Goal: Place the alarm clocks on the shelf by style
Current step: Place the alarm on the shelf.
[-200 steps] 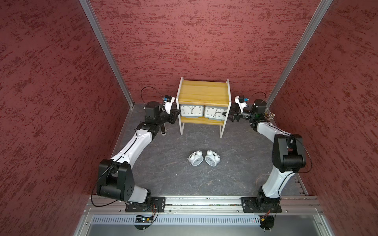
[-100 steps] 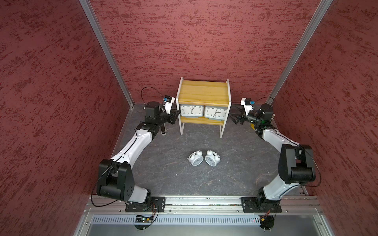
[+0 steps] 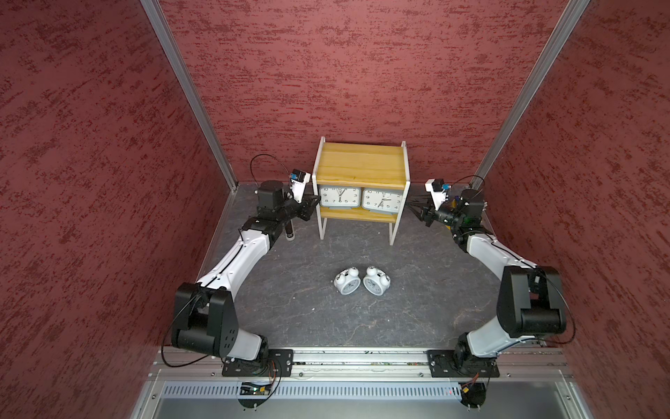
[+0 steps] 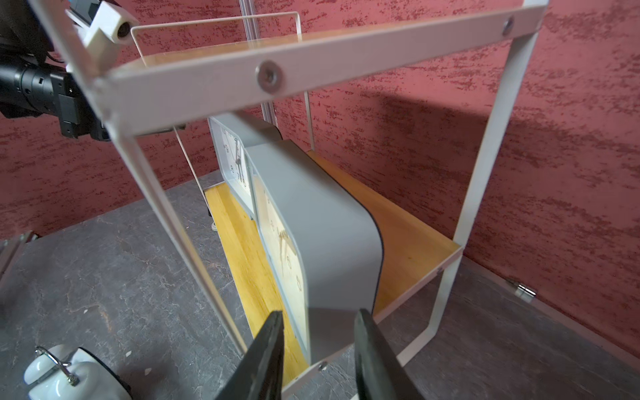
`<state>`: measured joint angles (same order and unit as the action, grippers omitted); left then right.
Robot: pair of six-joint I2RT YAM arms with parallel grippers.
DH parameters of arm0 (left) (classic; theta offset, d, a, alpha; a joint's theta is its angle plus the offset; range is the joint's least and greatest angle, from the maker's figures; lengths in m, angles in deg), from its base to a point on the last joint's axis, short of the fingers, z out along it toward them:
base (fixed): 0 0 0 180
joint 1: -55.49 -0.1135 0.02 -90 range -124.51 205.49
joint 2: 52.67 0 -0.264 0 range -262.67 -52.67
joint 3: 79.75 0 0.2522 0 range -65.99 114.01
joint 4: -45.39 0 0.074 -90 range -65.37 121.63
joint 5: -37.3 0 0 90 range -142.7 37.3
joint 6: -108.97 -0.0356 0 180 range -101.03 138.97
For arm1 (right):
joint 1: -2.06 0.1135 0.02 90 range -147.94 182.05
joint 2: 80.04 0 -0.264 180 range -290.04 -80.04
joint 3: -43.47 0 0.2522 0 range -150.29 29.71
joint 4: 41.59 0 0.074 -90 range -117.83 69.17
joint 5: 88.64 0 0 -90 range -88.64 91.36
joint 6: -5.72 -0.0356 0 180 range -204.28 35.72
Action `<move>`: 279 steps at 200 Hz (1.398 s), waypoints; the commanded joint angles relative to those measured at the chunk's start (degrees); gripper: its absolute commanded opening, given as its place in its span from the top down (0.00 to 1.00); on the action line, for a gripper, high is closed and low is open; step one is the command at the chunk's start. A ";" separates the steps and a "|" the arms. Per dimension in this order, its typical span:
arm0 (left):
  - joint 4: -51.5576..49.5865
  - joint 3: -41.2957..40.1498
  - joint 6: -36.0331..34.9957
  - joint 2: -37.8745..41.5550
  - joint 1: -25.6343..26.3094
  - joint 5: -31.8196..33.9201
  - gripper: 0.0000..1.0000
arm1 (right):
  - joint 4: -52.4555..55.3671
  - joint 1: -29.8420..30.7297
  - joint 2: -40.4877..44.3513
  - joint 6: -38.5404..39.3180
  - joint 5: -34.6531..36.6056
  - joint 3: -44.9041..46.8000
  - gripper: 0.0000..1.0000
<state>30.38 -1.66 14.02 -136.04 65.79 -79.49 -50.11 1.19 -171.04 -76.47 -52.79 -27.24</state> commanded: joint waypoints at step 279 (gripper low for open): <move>-1.14 -0.65 -3.03 -0.74 2.05 -9.19 0.69 | 9.31 2.53 -0.79 6.26 6.03 -3.24 0.42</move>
<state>29.89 -1.66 11.99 -136.91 66.78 -83.84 -42.90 3.62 -175.39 -72.88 -49.64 -31.72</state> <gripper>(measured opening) 0.307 0.520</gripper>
